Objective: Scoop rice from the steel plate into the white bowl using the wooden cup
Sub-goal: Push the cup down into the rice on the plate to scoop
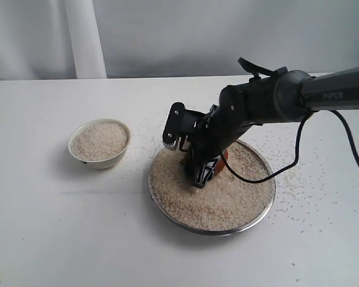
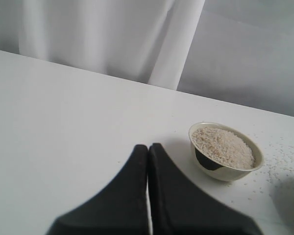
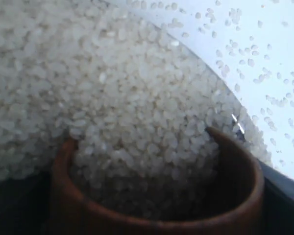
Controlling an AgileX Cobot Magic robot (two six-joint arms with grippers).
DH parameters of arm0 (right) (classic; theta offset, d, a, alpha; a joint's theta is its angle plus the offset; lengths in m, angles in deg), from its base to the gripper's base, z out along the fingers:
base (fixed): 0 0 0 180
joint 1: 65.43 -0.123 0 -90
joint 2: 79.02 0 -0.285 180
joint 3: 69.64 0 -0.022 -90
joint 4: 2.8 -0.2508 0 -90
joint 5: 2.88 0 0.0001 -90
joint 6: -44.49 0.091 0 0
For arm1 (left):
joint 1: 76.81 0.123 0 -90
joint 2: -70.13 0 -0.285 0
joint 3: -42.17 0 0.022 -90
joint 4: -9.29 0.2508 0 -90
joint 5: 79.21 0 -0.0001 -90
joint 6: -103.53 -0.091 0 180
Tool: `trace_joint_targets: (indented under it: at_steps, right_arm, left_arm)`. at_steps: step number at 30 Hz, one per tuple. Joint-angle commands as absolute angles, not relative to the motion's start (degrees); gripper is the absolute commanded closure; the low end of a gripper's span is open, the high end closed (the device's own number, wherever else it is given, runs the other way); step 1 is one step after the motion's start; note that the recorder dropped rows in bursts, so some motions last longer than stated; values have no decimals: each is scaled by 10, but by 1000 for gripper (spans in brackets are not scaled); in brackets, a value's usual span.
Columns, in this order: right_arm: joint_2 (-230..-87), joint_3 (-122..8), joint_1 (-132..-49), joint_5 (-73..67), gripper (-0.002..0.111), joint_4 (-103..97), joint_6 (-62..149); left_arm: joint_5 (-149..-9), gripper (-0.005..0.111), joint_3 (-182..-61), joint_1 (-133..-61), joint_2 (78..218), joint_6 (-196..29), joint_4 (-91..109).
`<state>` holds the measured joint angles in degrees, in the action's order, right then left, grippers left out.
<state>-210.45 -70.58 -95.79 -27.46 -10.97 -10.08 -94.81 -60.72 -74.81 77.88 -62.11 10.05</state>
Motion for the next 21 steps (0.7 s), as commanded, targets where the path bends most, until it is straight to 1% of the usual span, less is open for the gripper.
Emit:
trace_joint_targets:
  at_steps: [1, 16, 21]
  right_arm:
    - [-2132, -689, -963, -264, 108, -120, -110]
    - [-2128, -689, -968, -225, 108, -190, -141]
    - [-2065, -611, -967, -107, 108, -218, -141]
  left_arm:
    - [-944, 107, -606, -751, 779, -619, 98]
    - [-944, 107, -606, -751, 779, -619, 98]
    - [-944, 107, -606, -751, 779, -619, 98]
